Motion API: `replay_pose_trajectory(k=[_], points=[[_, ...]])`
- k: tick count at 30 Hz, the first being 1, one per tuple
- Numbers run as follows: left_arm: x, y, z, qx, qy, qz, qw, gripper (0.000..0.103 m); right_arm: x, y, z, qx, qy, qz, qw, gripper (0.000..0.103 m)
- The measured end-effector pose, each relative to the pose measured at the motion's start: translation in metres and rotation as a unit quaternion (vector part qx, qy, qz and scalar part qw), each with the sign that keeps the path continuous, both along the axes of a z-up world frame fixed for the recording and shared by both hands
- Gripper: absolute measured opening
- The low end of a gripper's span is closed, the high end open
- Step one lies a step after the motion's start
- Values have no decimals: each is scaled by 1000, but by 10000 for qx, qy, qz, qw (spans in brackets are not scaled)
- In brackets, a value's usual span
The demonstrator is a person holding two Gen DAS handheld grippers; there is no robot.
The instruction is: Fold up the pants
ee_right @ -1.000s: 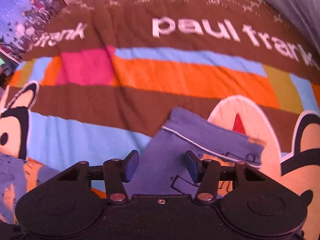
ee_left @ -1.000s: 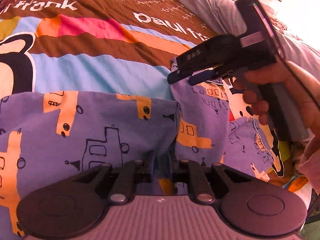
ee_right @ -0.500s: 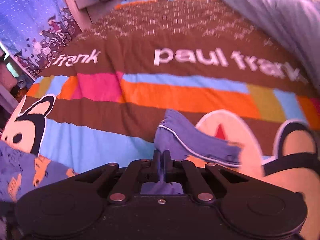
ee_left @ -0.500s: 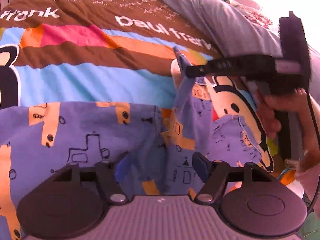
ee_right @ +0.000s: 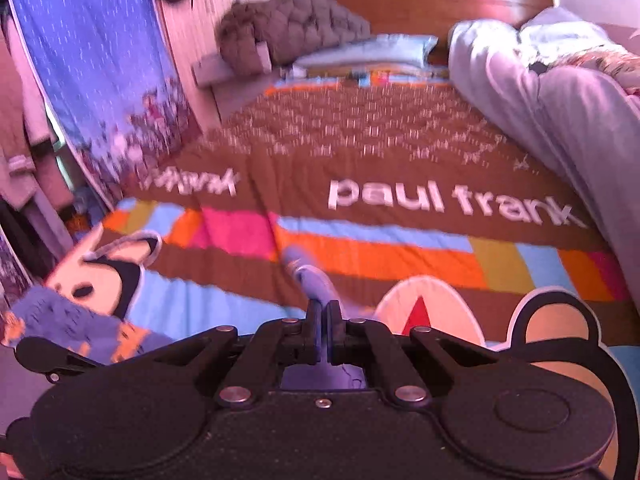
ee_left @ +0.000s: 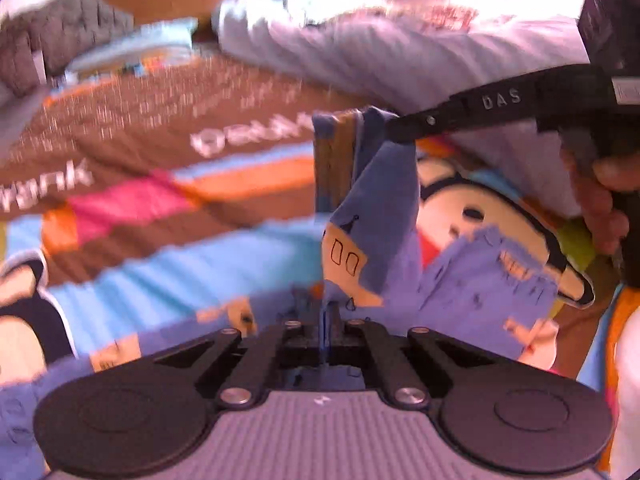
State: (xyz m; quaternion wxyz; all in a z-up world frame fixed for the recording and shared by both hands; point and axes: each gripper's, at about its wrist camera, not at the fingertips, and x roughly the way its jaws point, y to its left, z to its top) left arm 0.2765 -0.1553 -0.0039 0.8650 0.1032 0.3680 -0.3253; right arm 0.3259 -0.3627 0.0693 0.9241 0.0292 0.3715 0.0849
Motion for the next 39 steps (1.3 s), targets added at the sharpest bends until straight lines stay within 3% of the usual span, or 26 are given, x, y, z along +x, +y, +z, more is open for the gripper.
replay_pose_trajectory(k=[3, 6, 9, 12, 15, 17, 19, 20, 21, 23, 25, 29, 32, 35, 37, 39], points=[[-14, -21, 11, 300, -519, -402, 9974, 0, -30, -19, 17, 477, -598, -395, 9963, 1], [-33, -43, 11, 565, -705, -1005, 9908, 0, -81, -54, 18, 1159, -878, -1292, 9809, 1], [-52, -62, -7, 1088, -992, -1484, 9779, 0, -130, -82, -17, 1645, -436, -2205, 9604, 1], [-60, -72, -25, 1316, -830, -1930, 9688, 0, -161, -89, -56, 1531, 198, -2557, 9543, 3], [-61, -78, -36, 1528, -662, -2200, 9612, 0, -177, -86, -73, 1292, 531, -2629, 9547, 23], [-60, -75, -40, 1625, -545, -2269, 9587, 5, -181, -84, -75, 1156, 665, -2515, 9586, 31], [-55, -74, -38, 1618, -318, -2290, 9594, 10, -181, -79, -71, 897, 680, -2328, 9660, 59], [-54, -69, -35, 1550, -230, -2271, 9612, 27, -182, -75, -67, 652, 651, -2209, 9709, 63], [-50, -67, -29, 1455, -140, -2222, 9640, 49, -188, -70, -63, 388, 578, -2086, 9755, 65], [-42, -59, -16, 1276, -72, -2124, 9688, 66, -194, -63, -55, -218, 407, -1793, 9827, 71], [-32, -56, -3, 1040, 48, -2064, 9729, 68, -203, -57, -52, -699, 233, -1468, 9864, 83], [-9, -67, 8, 639, 141, -1472, 9869, 76, -215, -44, -57, -1267, -101, -813, 9885, 84], [14, -87, -1, 206, 411, -945, 9945, 85, -217, -28, -60, -1747, -365, -430, 9830, 92], [32, -104, -14, -132, 753, -704, 9946, 84, -212, -11, -62, -2263, -631, -24, 9720, 96], [43, -114, -23, -343, 1022, -643, 9921, 79, -206, -1, -65, -2593, -767, 212, 9625, 94], [51, -120, -31, -451, 1259, -628, 9890, 58, -203, 6, -70, -2942, -829, 375, 9514, 87]])
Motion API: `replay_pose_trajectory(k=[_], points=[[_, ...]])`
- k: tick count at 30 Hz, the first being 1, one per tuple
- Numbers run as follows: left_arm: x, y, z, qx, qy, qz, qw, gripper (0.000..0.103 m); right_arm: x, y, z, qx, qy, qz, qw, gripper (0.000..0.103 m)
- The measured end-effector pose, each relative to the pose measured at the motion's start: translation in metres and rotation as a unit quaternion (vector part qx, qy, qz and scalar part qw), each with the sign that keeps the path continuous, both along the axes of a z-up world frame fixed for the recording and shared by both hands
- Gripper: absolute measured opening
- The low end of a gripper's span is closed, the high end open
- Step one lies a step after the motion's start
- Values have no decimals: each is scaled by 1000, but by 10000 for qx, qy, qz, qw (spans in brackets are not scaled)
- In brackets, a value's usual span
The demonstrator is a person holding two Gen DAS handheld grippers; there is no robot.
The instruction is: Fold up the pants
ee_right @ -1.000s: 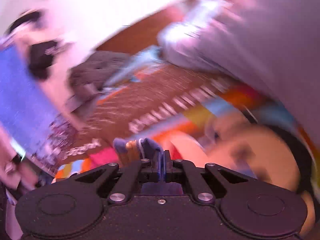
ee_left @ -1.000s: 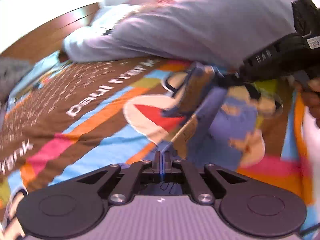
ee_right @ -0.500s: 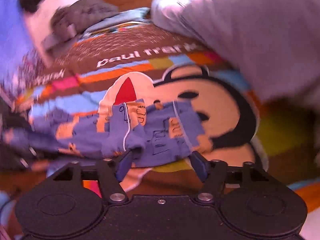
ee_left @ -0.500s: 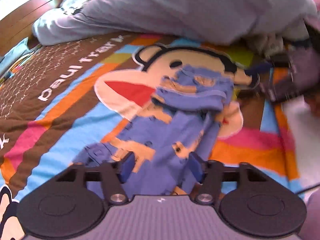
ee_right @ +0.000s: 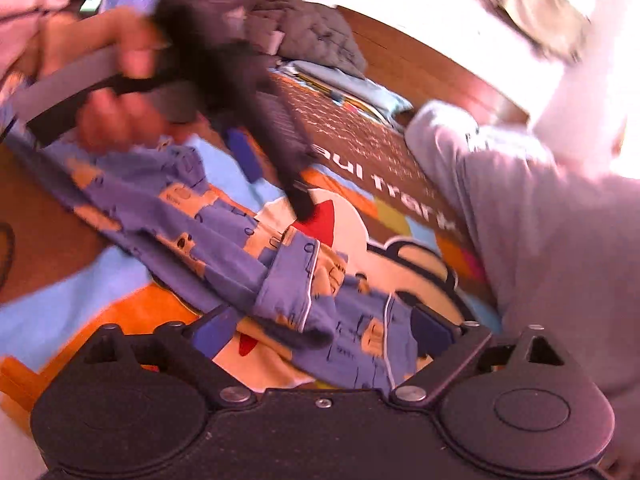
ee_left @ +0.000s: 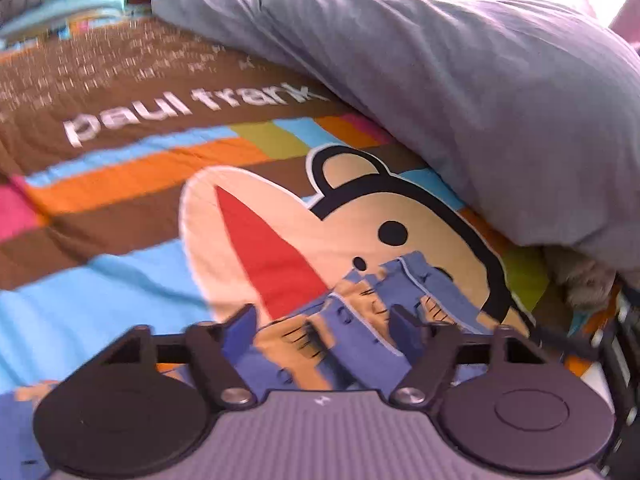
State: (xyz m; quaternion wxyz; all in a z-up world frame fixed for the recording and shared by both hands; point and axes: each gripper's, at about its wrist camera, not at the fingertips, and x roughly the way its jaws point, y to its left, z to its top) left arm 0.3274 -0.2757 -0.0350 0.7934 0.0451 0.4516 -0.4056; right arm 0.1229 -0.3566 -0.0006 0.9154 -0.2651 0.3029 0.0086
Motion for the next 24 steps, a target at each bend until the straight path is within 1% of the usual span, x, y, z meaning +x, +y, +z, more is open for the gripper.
replay_pose_trajectory(k=[1, 3, 4, 5, 6, 7, 8, 9, 10, 12, 13, 15, 16, 17, 18, 19, 20, 21, 22, 23, 24], points=[[2, -2, -4, -8, 94, -8, 10000, 52, 2, 3, -4, -206, 15, 66, 9998, 84], [7, -5, -9, 5, 264, -36, 9996, 35, 4, 7, -10, -447, 62, 178, 9988, 66], [9, -7, -11, 65, 325, -28, 9994, 31, 4, 8, -12, -500, 75, 246, 9984, 56], [10, -10, -14, 152, 354, -3, 9993, 25, 5, 9, -13, -531, 93, 284, 9981, 51], [11, -12, -15, 232, 370, 4, 9990, 14, 6, 10, -15, -566, 124, 301, 9979, 42], [11, -14, -15, 277, 389, -8, 9989, 13, 7, 11, -18, -595, 154, 313, 9976, 35], [11, -15, -14, 301, 402, 20, 9987, 9, 8, 11, -20, -584, 189, 328, 9976, 33], [11, -16, -12, 281, 444, 89, 9986, 6, 10, 10, -21, -521, 227, 350, 9978, 27], [13, -17, -10, 243, 511, 162, 9983, 5, 10, 9, -21, -418, 262, 367, 9981, 18], [14, -19, -3, 63, 594, 295, 9978, 3, 12, 4, -18, -198, 280, 284, 9990, 12], [14, -22, 2, -30, 603, 325, 9976, 3, 13, -1, -14, 10, 275, 184, 9995, 10], [12, -34, 13, -135, 616, 305, 9975, 3, 14, -17, -3, 644, 194, -156, 9976, 9], [11, -41, 16, -184, 646, 276, 9974, 3, 14, -30, 5, 1129, 135, -442, 9925, 9], [10, -48, 19, -203, 668, 263, 9972, 3, 13, -41, 9, 1532, 102, -682, 9858, 9], [7, -57, 19, -182, 670, 233, 9973, 4, 12, -58, 12, 2104, 70, -1035, 9721, 9], [5, -65, 19, -179, 652, 190, 9975, 4, 10, -76, 12, 2700, 67, -1422, 9523, 9], [3, -71, 18, -182, 647, 178, 9976, 5, 8, -94, 8, 3234, 120, -1786, 9292, 9], [1, -76, 17, -190, 668, 208, 9974, 9, 7, -108, 2, 3635, 199, -2115, 9070, 9], [0, -79, 15, -230, 710, 208, 9970, 14, 5, -121, -6, 3931, 281, -2456, 8856, 15], [0, -81, 14, -255, 768, 199, 9965, 29, 2, -127, -10, 4118, 303, -2607, 8727, 18], [-1, -81, 12, -265, 819, 182, 9961, 47, -2, -133, -12, 4344, 246, -2689, 8593, 26]])
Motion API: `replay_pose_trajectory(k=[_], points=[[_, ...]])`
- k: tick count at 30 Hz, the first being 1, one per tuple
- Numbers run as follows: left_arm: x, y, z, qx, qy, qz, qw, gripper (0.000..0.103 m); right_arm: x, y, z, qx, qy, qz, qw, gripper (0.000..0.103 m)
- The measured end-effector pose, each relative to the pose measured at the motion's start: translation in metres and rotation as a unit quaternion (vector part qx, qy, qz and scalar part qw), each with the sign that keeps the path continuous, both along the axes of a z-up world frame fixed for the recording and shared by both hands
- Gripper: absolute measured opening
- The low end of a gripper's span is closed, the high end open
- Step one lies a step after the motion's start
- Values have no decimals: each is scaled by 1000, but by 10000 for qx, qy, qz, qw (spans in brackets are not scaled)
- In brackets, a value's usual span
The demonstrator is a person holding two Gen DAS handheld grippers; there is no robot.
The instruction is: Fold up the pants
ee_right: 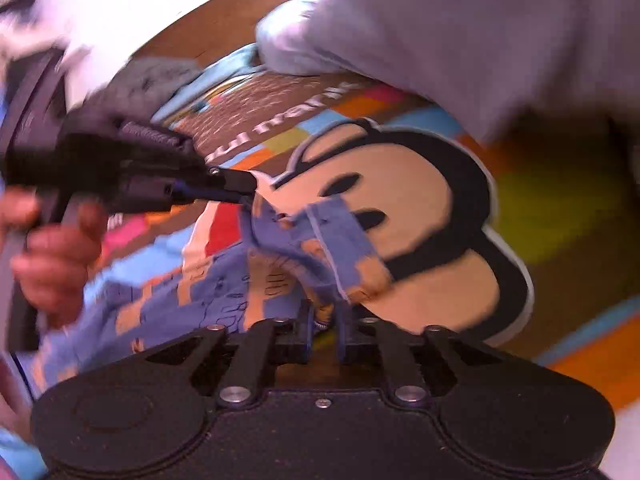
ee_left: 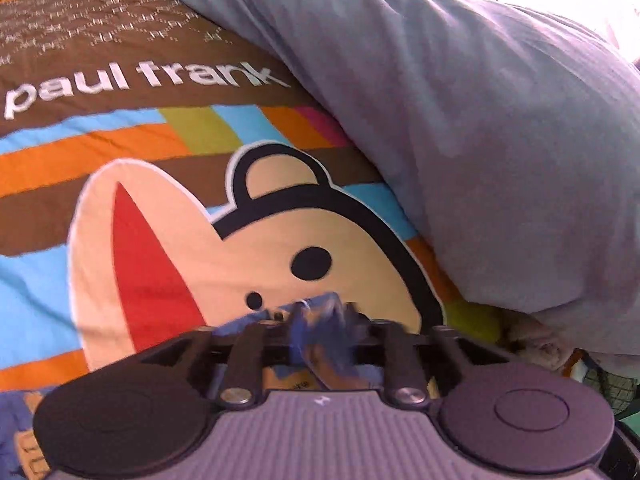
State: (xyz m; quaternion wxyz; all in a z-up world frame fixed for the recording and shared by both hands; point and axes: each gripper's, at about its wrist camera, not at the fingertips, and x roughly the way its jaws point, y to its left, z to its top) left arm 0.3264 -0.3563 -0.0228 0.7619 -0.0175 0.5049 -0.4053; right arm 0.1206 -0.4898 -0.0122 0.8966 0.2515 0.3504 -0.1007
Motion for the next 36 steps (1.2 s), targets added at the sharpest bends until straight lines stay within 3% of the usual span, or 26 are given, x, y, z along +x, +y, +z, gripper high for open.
replay_pose_trajectory(k=[2, 3, 4, 7, 11, 15, 18, 20, 22, 23, 27, 30, 32, 36], points=[[-1, 4, -1, 52, -98, -44, 9999, 60, -7, -3, 2, 119, -270, -47, 9996, 43], [0, 7, -1, 156, -180, -81, 9997, 60, -9, -2, 3, 137, -398, 27, 9991, 52], [2, 8, -3, 258, -156, -113, 9995, 60, -9, -1, 3, 134, -448, 102, 9989, 53], [11, 10, -7, 337, 185, -126, 9992, 60, -2, 3, 1, 31, -376, 322, 9988, 51], [15, -6, -7, 396, 265, -161, 9987, 65, 4, 1, -2, 40, -225, 263, 9994, 48], [18, -37, -20, 649, 898, -425, 9929, 65, 5, -11, -8, 365, -211, -6, 9991, 43], [22, -51, -24, 665, 1250, -258, 9896, 69, 4, -13, -11, 431, -178, -128, 9988, 37], [22, -58, -25, 871, 1256, -129, 9882, 72, 4, -11, -10, 358, -135, -118, 9992, 37], [17, -69, -29, 1369, 1092, -12, 9845, 72, 5, -10, -10, 317, -117, -105, 9994, 35], [14, -74, -32, 1583, 968, -4, 9826, 70, 6, -10, -11, 311, -91, -110, 9994, 34], [-4, -85, -36, 2180, 405, -79, 9751, 43, 8, -9, -12, 314, -8, -136, 9994, 24], [-5, -82, -33, 2169, 451, 67, 9751, 19, 10, -9, -13, 323, 35, -156, 9994, 17], [-1, -78, -31, 2116, 549, 227, 9756, 13, 10, -8, -13, 321, 14, -155, 9994, 14], [-3, -69, -14, 1744, 512, 406, 9825, 11, 9, -7, -11, 312, -109, -190, 9993, 9]])
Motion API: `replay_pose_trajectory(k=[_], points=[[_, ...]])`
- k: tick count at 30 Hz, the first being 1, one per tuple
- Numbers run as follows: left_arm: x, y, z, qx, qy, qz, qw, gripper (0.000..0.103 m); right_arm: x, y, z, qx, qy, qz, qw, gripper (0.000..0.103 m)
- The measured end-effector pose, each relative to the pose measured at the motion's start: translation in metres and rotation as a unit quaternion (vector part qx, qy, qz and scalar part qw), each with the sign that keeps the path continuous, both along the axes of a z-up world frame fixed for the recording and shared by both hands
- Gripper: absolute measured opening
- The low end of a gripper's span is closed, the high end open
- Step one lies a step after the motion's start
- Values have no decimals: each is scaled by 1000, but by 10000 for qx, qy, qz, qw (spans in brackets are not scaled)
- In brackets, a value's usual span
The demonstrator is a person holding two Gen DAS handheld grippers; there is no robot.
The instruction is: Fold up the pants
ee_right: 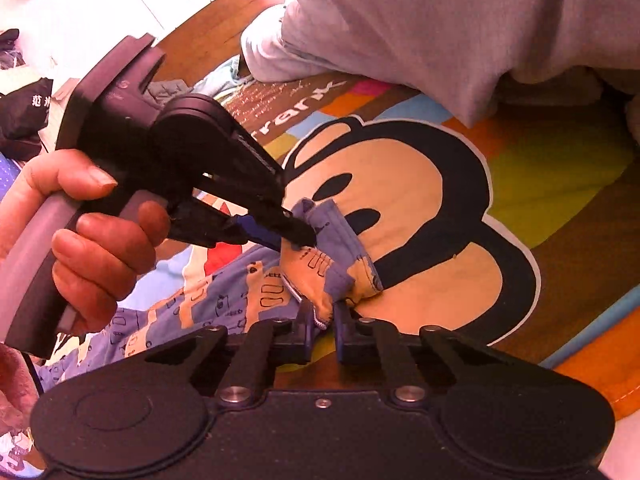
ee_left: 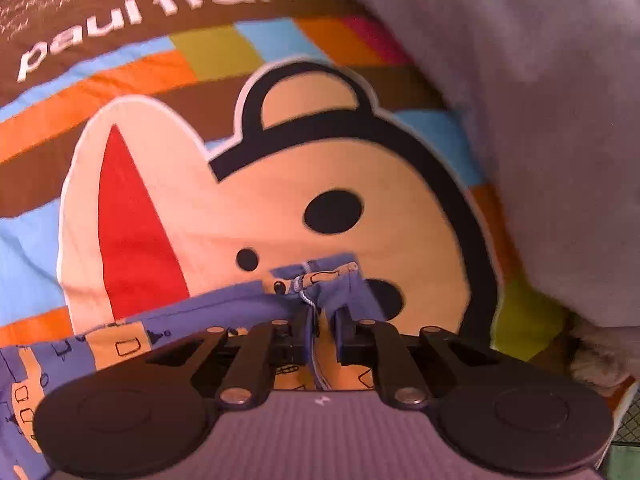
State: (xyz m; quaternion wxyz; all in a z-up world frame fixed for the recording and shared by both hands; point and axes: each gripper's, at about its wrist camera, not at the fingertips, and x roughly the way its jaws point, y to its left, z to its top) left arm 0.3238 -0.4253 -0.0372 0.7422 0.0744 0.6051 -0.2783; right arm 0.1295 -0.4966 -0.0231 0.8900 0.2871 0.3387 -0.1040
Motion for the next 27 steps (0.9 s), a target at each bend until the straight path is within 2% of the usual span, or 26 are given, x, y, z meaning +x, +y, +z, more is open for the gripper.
replay_pose_trajectory(k=[5, 7, 8, 9, 10, 13, 14, 15, 16, 18, 21, 23, 25, 27], points=[[-11, -10, 12, -201, -449, -146, 9987, 11, -11, -3, 3, 1, -277, -237, 9993, 8], [-12, -19, 7, -87, -687, -256, 9973, 12, -14, -6, 3, 18, -328, -416, 9986, 8], [-11, -23, 1, -5, -751, -336, 9966, 16, -14, -7, 3, 41, -320, -491, 9983, 8], [-8, -25, -6, 64, -669, -421, 9968, 26, -14, -8, 2, 71, -266, -524, 9982, 9], [-5, -24, -11, 62, -491, -458, 9977, 28, -13, -9, 0, 122, -177, -534, 9983, 15], [-5, -6, -7, -411, -275, -444, 9978, 53, -11, -11, -1, 208, -125, -488, 9985, 20], [-6, 3, -2, -581, -232, -443, 9971, 67, -13, -11, -1, 206, -158, -492, 9985, 21], [-7, 13, 4, -790, -225, -427, 9957, 70, -13, -11, -1, 212, -174, -510, 9983, 27], [-7, 24, 10, -985, -259, -403, 9940, 70, -14, -11, -1, 230, -180, -539, 9981, 32], [-8, 48, 21, -1146, -371, -423, 9918, 70, -15, -12, -1, 257, -168, -623, 9976, 35], [-8, 93, 29, -1164, -600, -351, 9908, 72, -18, -16, -2, 305, -140, -767, 9965, 45], [-5, 123, 31, -975, -704, -298, 9923, 72, -19, -19, -2, 395, -143, -825, 9957, 48], [-1, 161, 33, -817, -885, -32, 9927, 73, -17, -22, -4, 465, -108, -834, 9954, 51], [2, 205, 38, -824, -1047, 412, 9902, 74, -15, -25, -4, 548, -71, -808, 9952, 53]])
